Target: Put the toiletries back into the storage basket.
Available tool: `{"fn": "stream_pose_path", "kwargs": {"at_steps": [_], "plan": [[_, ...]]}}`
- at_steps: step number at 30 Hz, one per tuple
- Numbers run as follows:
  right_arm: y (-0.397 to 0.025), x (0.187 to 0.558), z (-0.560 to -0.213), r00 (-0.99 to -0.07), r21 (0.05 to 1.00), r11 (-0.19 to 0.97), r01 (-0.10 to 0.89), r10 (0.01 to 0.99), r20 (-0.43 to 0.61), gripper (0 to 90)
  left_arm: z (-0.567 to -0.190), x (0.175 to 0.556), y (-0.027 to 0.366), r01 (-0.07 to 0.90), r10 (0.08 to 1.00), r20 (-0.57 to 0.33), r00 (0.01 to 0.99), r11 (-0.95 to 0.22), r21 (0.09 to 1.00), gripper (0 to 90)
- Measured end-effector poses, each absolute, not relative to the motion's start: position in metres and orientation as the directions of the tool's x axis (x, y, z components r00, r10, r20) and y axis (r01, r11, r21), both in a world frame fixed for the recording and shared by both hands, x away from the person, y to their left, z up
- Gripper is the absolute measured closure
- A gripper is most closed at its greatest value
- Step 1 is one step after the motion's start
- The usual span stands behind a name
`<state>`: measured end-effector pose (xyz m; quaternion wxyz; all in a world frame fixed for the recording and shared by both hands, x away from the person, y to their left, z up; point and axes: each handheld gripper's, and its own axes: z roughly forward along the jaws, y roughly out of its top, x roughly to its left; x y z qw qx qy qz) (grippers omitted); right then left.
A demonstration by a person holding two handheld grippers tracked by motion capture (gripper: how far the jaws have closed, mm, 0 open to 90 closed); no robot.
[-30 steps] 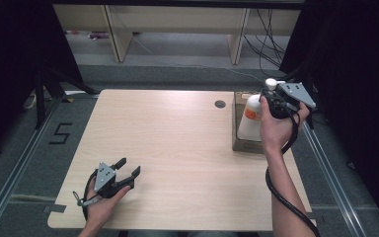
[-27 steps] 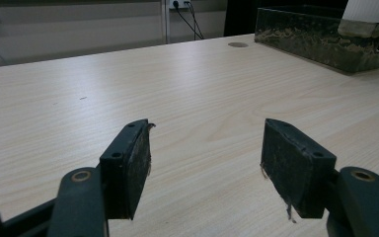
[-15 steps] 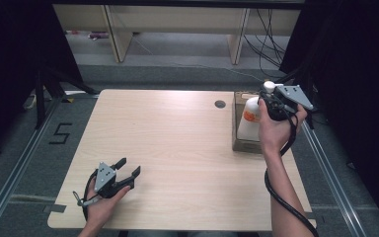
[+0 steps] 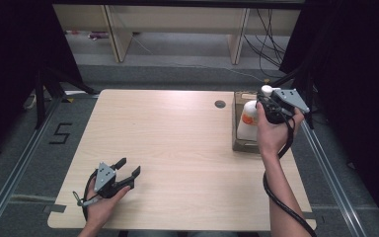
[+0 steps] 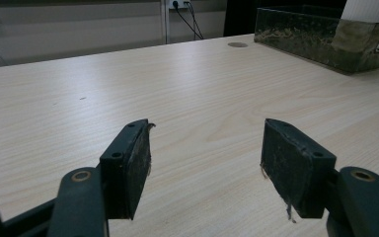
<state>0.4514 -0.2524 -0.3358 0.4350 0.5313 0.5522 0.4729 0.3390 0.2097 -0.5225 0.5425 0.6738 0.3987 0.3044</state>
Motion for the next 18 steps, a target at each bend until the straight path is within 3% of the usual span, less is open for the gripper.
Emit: {"fn": "stream_pose_path", "kwargs": {"at_steps": [18], "plan": [[-0.251,0.451,-0.347,-0.058,0.982,-0.007,0.191,0.998,0.019,60.1,-0.523,0.339,0.21,0.207,0.868,-0.024,0.496,-0.091,0.974,35.5]]}}
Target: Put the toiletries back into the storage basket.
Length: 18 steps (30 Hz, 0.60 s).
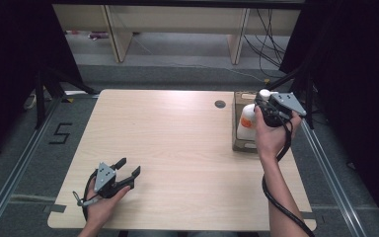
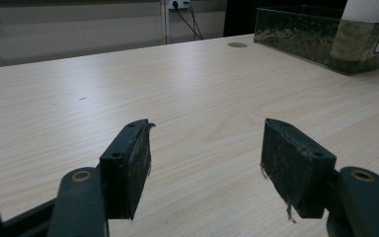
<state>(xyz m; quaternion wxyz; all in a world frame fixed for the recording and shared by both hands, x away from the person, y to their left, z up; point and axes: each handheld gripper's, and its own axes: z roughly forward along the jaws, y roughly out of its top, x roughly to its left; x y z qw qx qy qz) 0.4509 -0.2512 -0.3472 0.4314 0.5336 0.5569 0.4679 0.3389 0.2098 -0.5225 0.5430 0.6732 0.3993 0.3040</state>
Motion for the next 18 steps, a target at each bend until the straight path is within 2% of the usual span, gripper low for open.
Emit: {"fn": "stream_pose_path", "kwargs": {"at_steps": [18], "plan": [[-0.2473,0.4503,-0.357,-0.067,0.976,-0.006,0.218,0.998,0.021,60.0,-0.5232,0.3396,0.2095,0.197,0.864,-0.028,0.503,-0.083,0.977,35.5]]}}
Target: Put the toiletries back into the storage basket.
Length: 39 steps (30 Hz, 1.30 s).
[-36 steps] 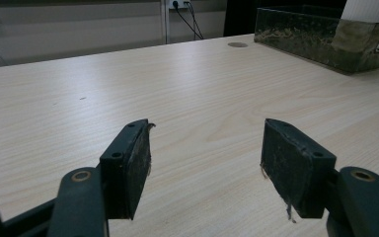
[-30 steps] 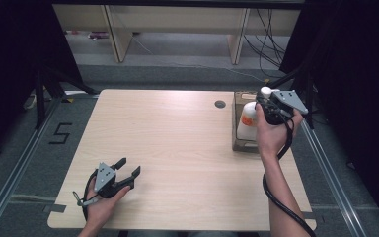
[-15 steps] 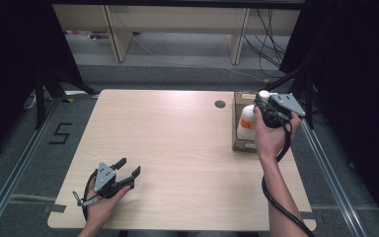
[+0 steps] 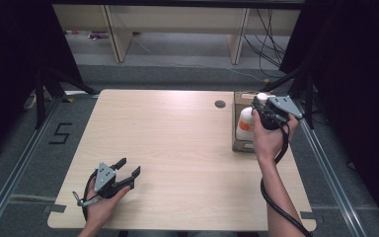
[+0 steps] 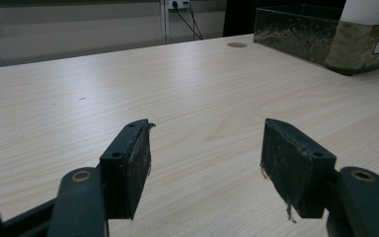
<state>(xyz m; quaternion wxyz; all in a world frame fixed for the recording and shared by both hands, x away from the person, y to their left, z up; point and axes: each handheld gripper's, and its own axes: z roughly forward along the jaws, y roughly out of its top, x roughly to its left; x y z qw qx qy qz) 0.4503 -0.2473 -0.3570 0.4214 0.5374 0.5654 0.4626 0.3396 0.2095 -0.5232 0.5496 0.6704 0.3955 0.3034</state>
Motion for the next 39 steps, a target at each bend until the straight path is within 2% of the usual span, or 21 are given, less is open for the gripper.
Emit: {"fn": "stream_pose_path", "kwargs": {"at_steps": [12,20,27,39], "plan": [[-0.248,0.446,-0.358,-0.068,0.977,0.012,0.213,0.998,0.003,58.0,-0.523,0.339,0.209,0.202,0.867,-0.022,0.498,-0.091,0.975,35.5],[-0.249,0.443,-0.36,-0.082,0.973,0.013,0.229,0.997,0.006,44.6,-0.523,0.338,0.209,0.204,0.867,-0.022,0.498,-0.093,0.975,35.5],[-0.252,0.435,-0.363,-0.075,0.981,-0.025,0.193,0.996,0.041,38.4,-0.523,0.338,0.209,0.207,0.867,-0.021,0.498,-0.095,0.974,35.5],[-0.258,0.417,-0.369,-0.11,0.976,-0.026,0.217,0.993,0.051,37.5,-0.523,0.338,0.209,0.206,0.868,-0.02,0.497,-0.096,0.974,35.6]]}}
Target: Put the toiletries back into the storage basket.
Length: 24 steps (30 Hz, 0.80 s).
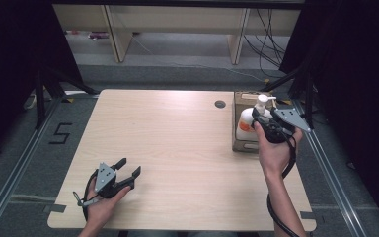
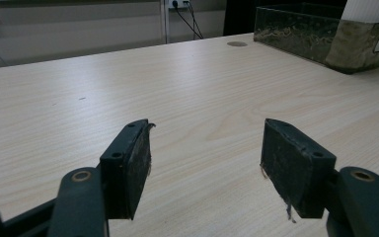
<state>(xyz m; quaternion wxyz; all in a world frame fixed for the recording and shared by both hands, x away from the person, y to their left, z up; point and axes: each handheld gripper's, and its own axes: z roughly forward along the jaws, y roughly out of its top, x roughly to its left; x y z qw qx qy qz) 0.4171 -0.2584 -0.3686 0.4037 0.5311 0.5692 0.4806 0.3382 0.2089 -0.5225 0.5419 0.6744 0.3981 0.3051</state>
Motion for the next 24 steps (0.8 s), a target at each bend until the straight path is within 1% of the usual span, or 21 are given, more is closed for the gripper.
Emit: {"fn": "stream_pose_path", "kwargs": {"at_steps": [3,5,6,7,10,13,18,20,24], "plan": [[-0.259,0.411,-0.369,-0.11,0.977,-0.028,0.21,0.993,0.052,37.4,-0.523,0.338,0.209,0.206,0.868,-0.02,0.496,-0.095,0.974,35.6],[-0.261,0.408,-0.369,-0.117,0.979,-0.009,0.205,0.992,0.034,37.4,-0.523,0.338,0.209,0.206,0.868,-0.019,0.496,-0.097,0.974,35.6],[-0.26,0.406,-0.37,-0.114,0.98,-0.027,0.199,0.992,0.051,37.4,-0.523,0.338,0.209,0.207,0.869,-0.019,0.495,-0.096,0.974,35.6],[-0.262,0.404,-0.369,-0.122,0.979,-0.011,0.205,0.992,0.037,37.4,-0.523,0.338,0.209,0.207,0.869,-0.019,0.495,-0.096,0.974,35.6],[-0.262,0.4,-0.371,-0.129,0.98,-0.017,0.198,0.991,0.043,37.4,-0.523,0.338,0.209,0.207,0.869,-0.019,0.494,-0.096,0.974,35.6],[-0.263,0.394,-0.373,-0.131,0.977,-0.016,0.213,0.99,0.045,37.8,-0.523,0.338,0.209,0.207,0.869,-0.019,0.494,-0.097,0.974,35.6],[-0.267,0.384,-0.379,-0.145,0.981,-0.011,0.196,0.989,0.04,40.6,-0.523,0.338,0.209,0.206,0.87,-0.019,0.493,-0.096,0.974,35.6],[-0.268,0.382,-0.379,-0.142,0.979,-0.01,0.203,0.989,0.04,41.2,-0.523,0.338,0.209,0.206,0.87,-0.018,0.493,-0.096,0.974,35.6],[-0.273,0.371,-0.384,-0.145,0.978,0.003,0.209,0.989,0.028,44.9,-0.523,0.338,0.208,0.206,0.87,-0.016,0.493,-0.098,0.974,35.7]]}}
